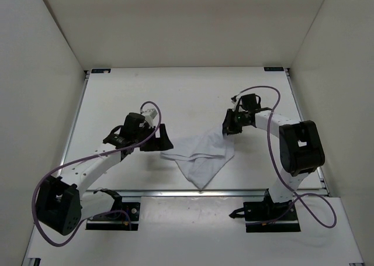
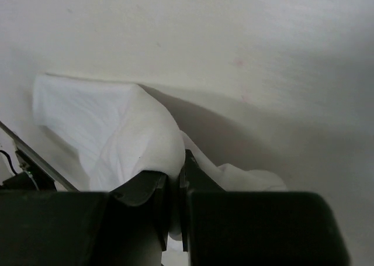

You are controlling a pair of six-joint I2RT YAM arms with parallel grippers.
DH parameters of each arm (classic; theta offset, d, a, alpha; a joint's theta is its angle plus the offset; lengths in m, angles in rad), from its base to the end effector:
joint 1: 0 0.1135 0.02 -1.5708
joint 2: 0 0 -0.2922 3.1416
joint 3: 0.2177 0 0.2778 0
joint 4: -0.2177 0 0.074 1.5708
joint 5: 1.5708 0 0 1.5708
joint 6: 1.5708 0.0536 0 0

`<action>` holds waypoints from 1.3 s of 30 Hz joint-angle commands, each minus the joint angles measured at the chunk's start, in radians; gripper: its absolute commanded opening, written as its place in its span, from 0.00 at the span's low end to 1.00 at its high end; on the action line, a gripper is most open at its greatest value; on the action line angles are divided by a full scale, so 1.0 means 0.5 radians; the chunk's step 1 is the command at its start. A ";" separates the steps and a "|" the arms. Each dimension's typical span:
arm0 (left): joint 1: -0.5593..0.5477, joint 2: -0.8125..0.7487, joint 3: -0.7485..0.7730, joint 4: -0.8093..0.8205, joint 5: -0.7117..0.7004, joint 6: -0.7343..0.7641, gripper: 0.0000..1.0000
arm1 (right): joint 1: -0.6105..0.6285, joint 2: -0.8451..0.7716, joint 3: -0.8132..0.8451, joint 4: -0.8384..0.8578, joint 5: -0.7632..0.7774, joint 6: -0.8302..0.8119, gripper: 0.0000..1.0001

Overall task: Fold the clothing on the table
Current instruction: Move the skirt to the center of the board, then flatten the skirt out

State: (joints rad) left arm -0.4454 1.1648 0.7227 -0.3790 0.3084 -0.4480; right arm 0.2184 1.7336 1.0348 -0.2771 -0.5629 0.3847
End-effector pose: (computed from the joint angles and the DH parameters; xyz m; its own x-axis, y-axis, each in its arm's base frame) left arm 0.2282 -0.1270 0.2286 -0.8540 -0.0497 -0.5179 0.2521 0.8313 -0.4954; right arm 0.3653 0.1104 0.1745 -0.9278 0.1192 -0.3536 -0.1370 0.7726 0.6200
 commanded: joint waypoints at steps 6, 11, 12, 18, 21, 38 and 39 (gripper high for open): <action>-0.039 -0.038 -0.203 0.273 -0.190 -0.337 0.88 | -0.010 -0.197 -0.229 -0.075 -0.043 -0.131 0.18; -0.045 0.057 -0.187 0.191 -0.331 -0.334 0.86 | 0.011 -0.221 -0.253 -0.084 -0.040 -0.159 0.19; -0.033 0.048 -0.209 0.187 -0.365 -0.331 0.88 | 0.011 -0.237 -0.268 -0.096 -0.046 -0.165 0.19; 0.032 -0.004 -0.270 0.212 -0.424 -0.306 0.92 | 0.014 -0.231 -0.290 -0.105 -0.077 -0.183 0.37; 0.001 0.103 -0.292 0.270 -0.396 -0.300 0.89 | 0.002 -0.264 -0.275 -0.200 -0.040 -0.223 0.67; 0.029 0.272 -0.326 0.454 -0.237 -0.346 0.72 | 0.001 -0.967 -0.606 -0.271 -0.062 0.052 0.81; 0.041 0.284 -0.329 0.448 -0.227 -0.343 0.69 | 0.029 -0.949 -0.636 -0.280 -0.092 0.086 0.81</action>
State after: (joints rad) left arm -0.4274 1.3014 0.5686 -0.1852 0.1577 -0.6128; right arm 0.1825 1.2480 0.7559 -0.4171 -0.5850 0.3660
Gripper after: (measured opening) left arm 0.710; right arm 0.813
